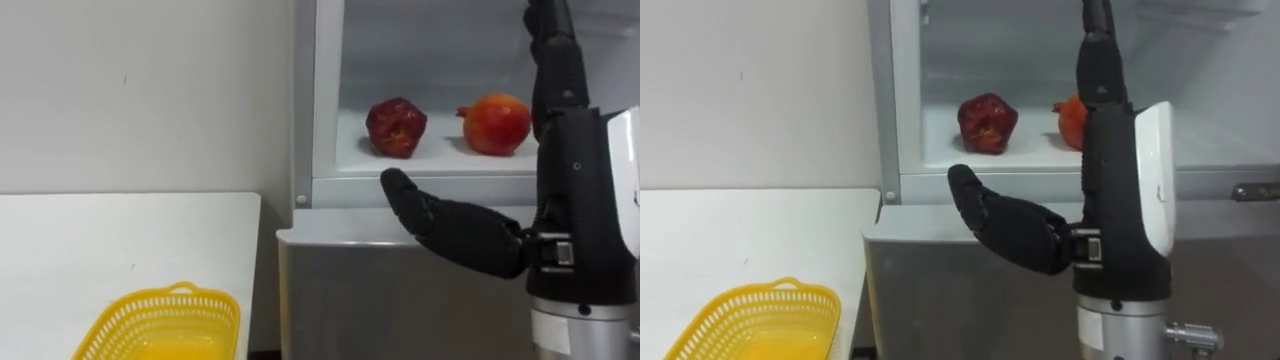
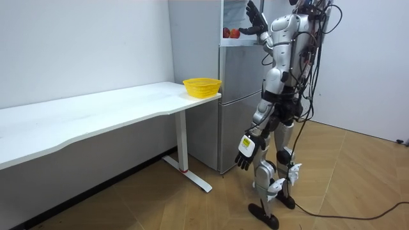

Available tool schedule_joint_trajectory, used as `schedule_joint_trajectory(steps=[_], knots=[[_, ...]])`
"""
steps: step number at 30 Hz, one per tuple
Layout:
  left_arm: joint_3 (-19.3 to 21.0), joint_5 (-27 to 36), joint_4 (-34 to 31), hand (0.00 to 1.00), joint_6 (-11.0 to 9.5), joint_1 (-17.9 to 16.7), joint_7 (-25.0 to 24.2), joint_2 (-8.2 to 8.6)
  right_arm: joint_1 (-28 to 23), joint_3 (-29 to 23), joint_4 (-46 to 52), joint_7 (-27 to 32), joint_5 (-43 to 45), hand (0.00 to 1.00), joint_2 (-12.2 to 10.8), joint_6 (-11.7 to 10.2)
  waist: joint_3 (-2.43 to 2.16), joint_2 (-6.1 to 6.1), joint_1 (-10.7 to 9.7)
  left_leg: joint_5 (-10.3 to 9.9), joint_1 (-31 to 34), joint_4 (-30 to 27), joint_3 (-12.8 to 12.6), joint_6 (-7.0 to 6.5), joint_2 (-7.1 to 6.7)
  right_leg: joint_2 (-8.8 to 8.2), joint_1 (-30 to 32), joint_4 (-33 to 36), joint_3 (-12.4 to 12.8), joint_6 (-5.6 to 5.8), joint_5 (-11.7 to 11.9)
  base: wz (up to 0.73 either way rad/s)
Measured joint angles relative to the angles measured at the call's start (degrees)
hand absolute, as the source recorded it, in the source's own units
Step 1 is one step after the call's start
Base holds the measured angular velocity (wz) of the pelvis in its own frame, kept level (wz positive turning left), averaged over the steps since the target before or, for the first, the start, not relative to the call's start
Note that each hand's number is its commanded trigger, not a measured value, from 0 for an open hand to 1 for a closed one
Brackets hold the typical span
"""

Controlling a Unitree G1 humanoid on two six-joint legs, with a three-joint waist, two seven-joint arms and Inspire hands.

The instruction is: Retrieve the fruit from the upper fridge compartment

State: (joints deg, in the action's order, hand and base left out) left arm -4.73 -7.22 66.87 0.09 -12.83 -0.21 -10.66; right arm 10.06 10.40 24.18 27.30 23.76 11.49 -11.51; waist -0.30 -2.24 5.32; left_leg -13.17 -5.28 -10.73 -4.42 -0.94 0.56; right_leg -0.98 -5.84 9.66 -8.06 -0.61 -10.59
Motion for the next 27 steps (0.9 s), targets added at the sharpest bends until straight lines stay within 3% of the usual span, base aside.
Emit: schedule_joint_trajectory(steps=[7,11,15,22,27], knots=[[0.07,-0.07,0.07,0.0,0.31,0.1,-0.06,-0.16,1.19,-0.97,-0.42,0.02,-0.07,0.0,0.71,0.4,0.65,-0.46,-0.27,0.01,-0.4,-0.1,0.24,0.0,-0.02,-0.02,-0.62,-0.12,-0.13,0.0,0.0,0.0],[0.52,-2.33,0.04,0.0,0.3,0.15,-0.53,-0.14,3.4,-4.36,-0.77,0.02,-1.57,0.0,2.47,0.31,0.83,-0.58,-0.23,0.0,-0.28,0.12,0.61,0.0,-0.09,-0.03,-0.6,-0.07,-0.47,0.0,0.0,0.04],[0.62,-4.24,0.01,0.0,0.3,0.29,-1.02,-0.08,4.98,-5.67,-1.04,0.05,-2.9,0.0,5.26,0.31,0.67,-0.85,-0.15,0.01,-0.35,0.22,0.67,0.01,-0.02,0.0,-0.71,-0.07,-0.68,0.0,0.0,0.0],[1.34,-4.78,0.04,0.0,0.55,0.56,-2.14,-0.13,6.56,-5.86,-3.09,-0.38,-4.3,0.0,6.22,0.66,0.72,-1.81,0.01,0.01,-0.31,0.05,0.69,0.01,-0.03,-0.04,-0.68,-0.07,-0.92,0.01,0.0,0.0],[2.94,-4.78,0.08,0.0,2.08,1.34,-2.87,-0.24,9.33,-7.34,-4.24,-1.26,-5.92,0.0,6.58,2.64,0.61,-2.15,0.0,0.01,-0.13,0.27,1.3,0.02,-0.04,-0.07,-0.57,-0.05,-1.94,0.0,0.0,0.05]])
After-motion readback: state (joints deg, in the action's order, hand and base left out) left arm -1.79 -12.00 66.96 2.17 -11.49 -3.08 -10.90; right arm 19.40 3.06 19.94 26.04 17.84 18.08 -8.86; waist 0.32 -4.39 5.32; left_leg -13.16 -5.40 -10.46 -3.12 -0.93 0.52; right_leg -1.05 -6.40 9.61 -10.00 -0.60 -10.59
